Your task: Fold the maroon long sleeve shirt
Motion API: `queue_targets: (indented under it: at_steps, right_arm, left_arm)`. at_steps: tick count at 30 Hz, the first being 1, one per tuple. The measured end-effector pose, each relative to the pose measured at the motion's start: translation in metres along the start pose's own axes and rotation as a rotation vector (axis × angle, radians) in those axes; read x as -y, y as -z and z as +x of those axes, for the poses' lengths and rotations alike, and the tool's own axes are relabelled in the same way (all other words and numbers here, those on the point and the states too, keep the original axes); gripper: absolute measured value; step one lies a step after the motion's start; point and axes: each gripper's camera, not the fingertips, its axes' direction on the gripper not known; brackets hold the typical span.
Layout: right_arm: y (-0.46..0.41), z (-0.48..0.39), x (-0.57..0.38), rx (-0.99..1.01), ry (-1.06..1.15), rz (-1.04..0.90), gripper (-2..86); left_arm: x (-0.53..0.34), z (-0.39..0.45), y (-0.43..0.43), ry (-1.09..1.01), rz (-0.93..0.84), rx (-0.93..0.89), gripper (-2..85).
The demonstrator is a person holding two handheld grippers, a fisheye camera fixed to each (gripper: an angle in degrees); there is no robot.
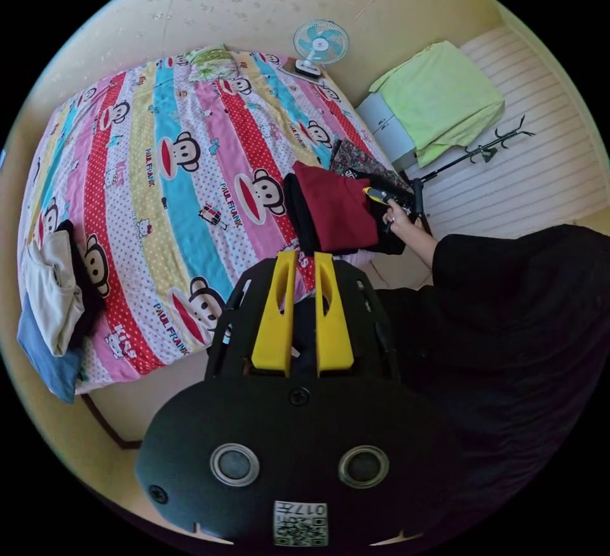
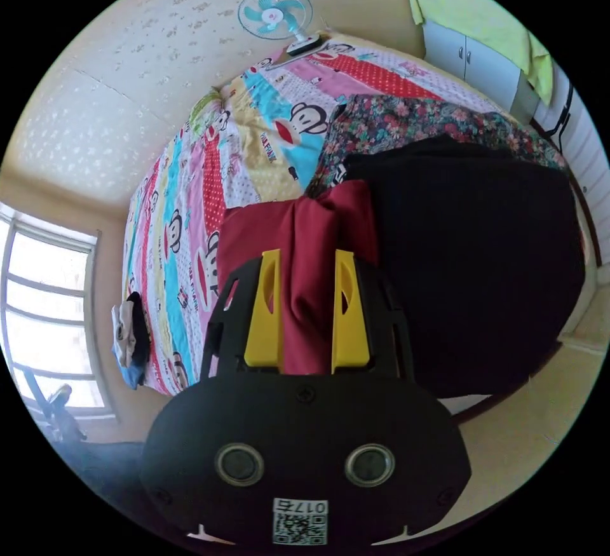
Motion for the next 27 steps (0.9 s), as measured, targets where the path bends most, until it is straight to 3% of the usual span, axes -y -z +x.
queue_targets:
  at_steps: [3,7,8,9,15,17,20,22,24,27]
  right_arm:
    - [0.002,0.02,-0.022,0.254,-0.064,0.044,5.3]
    - [0.028,-0.002,-0.085,1.17,0.238,0.083,3.5]
    - [0.035,-0.023,-0.107,1.351,0.304,0.085,3.2]
    - [0.039,-0.035,-0.117,1.4,0.335,0.074,3.1]
    - [0.097,-0.176,-0.218,1.273,0.763,-0.194,2.0]
    - [0.132,-0.214,-0.263,1.323,0.956,-0.199,1.8]
    - [0.15,-0.257,-0.322,1.383,1.122,-0.286,1.6]
    - [0.146,-0.279,-0.361,1.406,1.195,-0.364,1.4]
    - [0.137,-0.293,-0.394,1.388,1.189,-0.418,1.3]
    - [0.15,-0.307,-0.437,1.323,1.248,-0.377,1.2]
  left_arm:
    - [-0.004,-0.003,0.004,0.035,0.029,0.011,5.4]
    - [0.0,-0.02,0.013,0.084,0.063,-0.12,9.7]
    - [0.001,-0.024,0.013,0.095,0.064,-0.15,11.0]
    - [0.005,-0.033,0.013,0.114,0.07,-0.219,13.4]
    - [0.025,-0.097,0.024,0.232,0.167,-0.58,19.1]
    - [0.033,-0.122,0.021,0.285,0.128,-0.651,21.9]
    - [0.04,-0.155,-0.015,0.37,-0.126,-0.774,23.5]
    - [0.019,-0.169,-0.061,0.444,-0.352,-0.932,18.1]
    - [-0.005,-0.179,-0.067,0.453,-0.36,-0.961,12.1]
    - [-0.029,-0.192,-0.014,0.226,-0.213,-0.827,7.1]
